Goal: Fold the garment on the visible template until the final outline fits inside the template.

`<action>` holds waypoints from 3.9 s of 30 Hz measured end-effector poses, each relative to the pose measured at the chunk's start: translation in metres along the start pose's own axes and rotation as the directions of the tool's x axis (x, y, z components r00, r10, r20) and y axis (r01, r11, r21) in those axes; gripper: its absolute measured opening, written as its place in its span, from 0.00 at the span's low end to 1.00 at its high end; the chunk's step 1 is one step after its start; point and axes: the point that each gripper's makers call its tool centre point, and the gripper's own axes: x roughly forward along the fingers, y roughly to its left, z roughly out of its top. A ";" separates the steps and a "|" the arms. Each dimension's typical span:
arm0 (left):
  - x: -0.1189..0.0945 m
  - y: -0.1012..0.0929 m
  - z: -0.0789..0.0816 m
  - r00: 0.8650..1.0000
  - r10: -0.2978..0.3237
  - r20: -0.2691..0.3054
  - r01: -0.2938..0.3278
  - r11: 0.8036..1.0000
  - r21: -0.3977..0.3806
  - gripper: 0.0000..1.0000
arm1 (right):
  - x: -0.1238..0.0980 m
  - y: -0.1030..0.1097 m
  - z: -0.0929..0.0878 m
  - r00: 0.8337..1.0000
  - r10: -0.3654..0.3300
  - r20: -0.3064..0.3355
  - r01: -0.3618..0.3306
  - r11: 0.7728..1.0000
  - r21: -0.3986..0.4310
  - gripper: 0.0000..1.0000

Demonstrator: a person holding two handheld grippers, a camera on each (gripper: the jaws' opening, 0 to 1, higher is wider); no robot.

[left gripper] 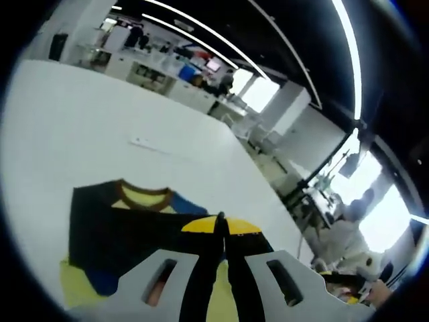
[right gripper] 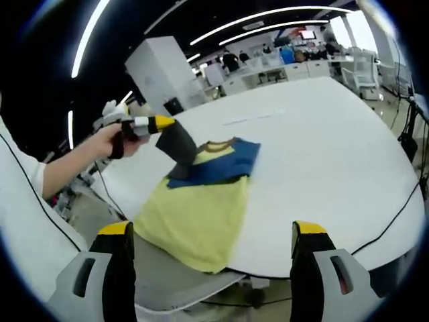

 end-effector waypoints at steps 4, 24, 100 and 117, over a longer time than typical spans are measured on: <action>0.005 0.000 -0.004 1.000 0.004 -0.003 -0.004 1.000 -0.018 0.00 | 0.001 -0.002 0.000 1.000 0.005 -0.001 -0.005 1.000 0.002 0.97; 0.034 -0.006 -0.028 0.999 0.018 -0.034 -0.020 0.998 -0.060 0.00 | 0.006 -0.015 -0.001 0.999 0.018 -0.034 -0.018 1.000 -0.016 0.97; 0.145 0.009 -0.124 0.978 0.069 -0.199 -0.110 0.974 -0.200 0.00 | 0.014 -0.065 -0.012 0.994 0.028 -0.110 -0.029 1.000 -0.011 0.96; 0.157 0.015 -0.138 0.970 0.093 -0.226 -0.129 0.981 -0.149 0.00 | 0.011 -0.074 -0.014 0.994 0.017 -0.109 -0.017 1.000 0.002 0.96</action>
